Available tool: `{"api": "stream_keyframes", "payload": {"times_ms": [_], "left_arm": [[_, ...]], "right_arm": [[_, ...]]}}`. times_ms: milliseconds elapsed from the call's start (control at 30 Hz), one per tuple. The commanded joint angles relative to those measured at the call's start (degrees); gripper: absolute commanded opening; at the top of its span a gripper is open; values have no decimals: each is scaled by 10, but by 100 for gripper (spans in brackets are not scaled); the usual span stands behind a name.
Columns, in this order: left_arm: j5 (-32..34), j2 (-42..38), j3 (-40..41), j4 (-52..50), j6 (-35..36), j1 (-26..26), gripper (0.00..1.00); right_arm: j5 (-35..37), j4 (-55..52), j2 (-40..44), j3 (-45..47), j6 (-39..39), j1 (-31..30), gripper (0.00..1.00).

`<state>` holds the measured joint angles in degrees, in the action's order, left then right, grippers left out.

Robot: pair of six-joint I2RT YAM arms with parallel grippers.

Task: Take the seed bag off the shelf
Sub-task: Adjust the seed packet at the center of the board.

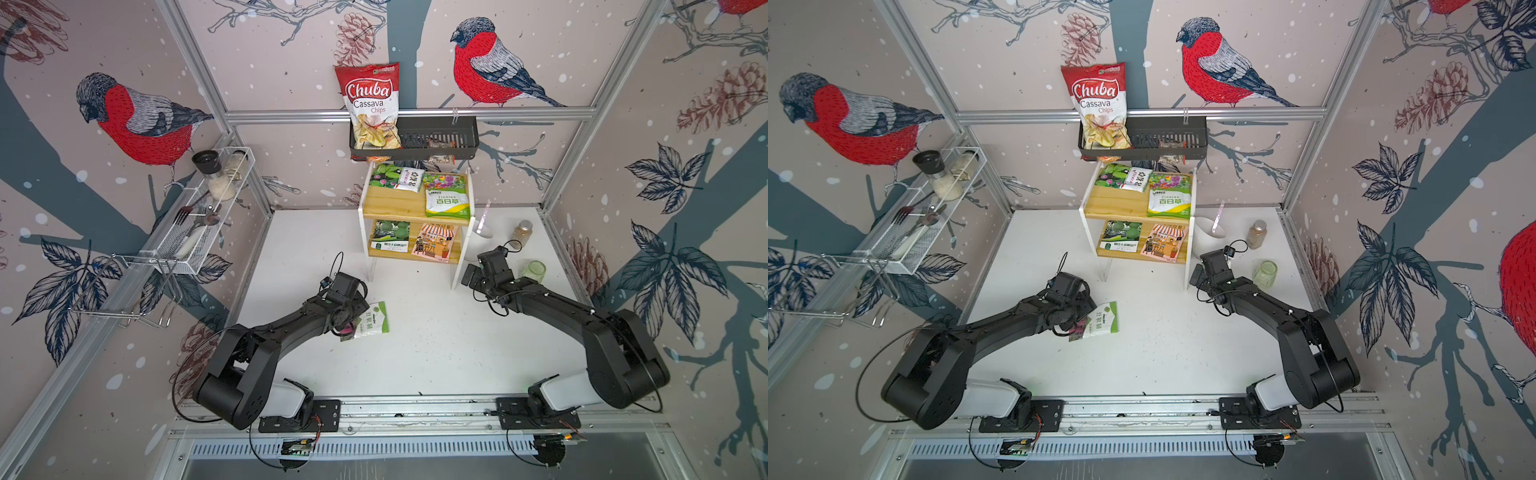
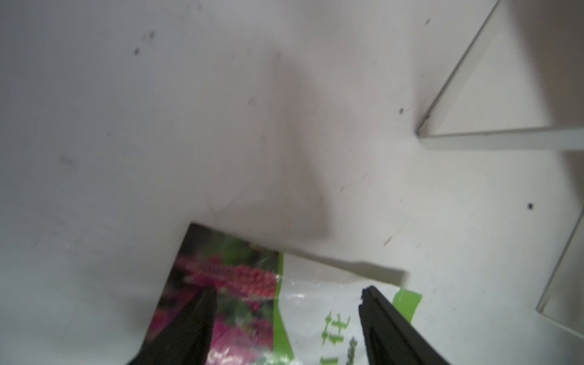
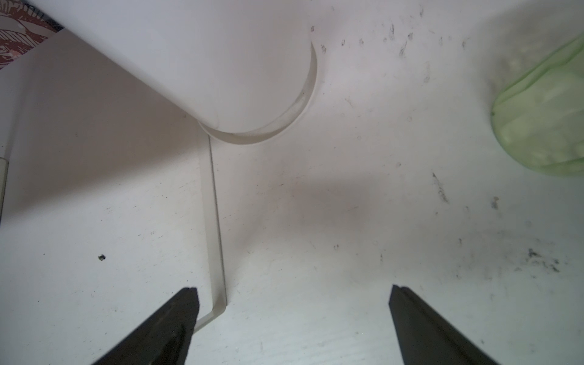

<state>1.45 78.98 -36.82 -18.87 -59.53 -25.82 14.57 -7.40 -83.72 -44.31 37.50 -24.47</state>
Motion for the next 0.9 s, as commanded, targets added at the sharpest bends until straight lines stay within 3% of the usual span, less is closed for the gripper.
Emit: {"api": "stream_keyframes", "payload": {"times_ms": [0, 133, 333, 700, 867], "left_arm": [[-3, -21, -43, -198, 39, -10, 79], [26, -9, -147, -243, 150, -34, 84], [78, 101, -242, -247, 294, -104, 87], [84, 162, -207, -157, 321, -123, 86], [89, 193, -172, -138, 292, -127, 85]], "right_arm": [[-5, 14, 3, 3, 2, 3, 100], [-14, 23, -2, 3, 5, 8, 100], [-22, 28, -12, 0, 0, 11, 100], [-25, 21, 13, 17, -11, 25, 100], [-24, 13, 18, 16, -16, 29, 100]]}}
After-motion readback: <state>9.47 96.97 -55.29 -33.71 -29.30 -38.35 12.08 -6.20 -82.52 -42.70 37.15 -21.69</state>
